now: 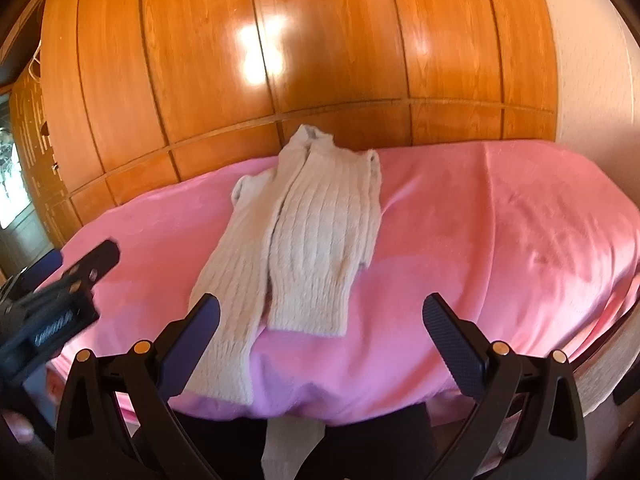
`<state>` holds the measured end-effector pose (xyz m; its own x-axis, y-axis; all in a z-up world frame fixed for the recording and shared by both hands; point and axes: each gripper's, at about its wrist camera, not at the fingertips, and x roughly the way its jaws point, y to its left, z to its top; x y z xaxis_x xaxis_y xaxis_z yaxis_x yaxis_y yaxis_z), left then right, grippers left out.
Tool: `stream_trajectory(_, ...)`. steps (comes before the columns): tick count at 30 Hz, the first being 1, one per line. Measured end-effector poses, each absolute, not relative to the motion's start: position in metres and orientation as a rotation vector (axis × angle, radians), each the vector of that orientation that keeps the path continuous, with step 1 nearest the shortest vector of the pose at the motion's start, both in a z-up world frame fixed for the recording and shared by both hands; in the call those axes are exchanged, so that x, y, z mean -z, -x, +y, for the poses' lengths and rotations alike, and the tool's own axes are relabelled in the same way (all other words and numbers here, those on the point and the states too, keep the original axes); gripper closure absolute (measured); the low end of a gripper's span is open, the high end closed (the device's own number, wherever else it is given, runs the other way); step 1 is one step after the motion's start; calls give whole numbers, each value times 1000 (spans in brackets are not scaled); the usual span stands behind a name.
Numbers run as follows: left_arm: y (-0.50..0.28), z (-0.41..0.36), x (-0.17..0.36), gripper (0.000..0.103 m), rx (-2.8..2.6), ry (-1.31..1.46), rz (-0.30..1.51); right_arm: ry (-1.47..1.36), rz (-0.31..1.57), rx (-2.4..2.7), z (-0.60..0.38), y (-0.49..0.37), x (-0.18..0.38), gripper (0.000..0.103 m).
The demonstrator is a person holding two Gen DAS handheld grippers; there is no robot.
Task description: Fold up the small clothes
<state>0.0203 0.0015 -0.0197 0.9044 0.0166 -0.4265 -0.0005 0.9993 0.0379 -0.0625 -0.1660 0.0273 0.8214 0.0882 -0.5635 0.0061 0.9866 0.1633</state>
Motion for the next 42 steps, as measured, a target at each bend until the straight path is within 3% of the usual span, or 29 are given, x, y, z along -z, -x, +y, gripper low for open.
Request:
stream_trajectory(31, -31, -1, 11, 4, 15, -64, 464, -85, 633, -15, -161, 61, -25, 2)
stream_trajectory(42, -81, -11, 70, 5, 273, -150, 758, -182, 748, 54, -213, 19, -5, 2)
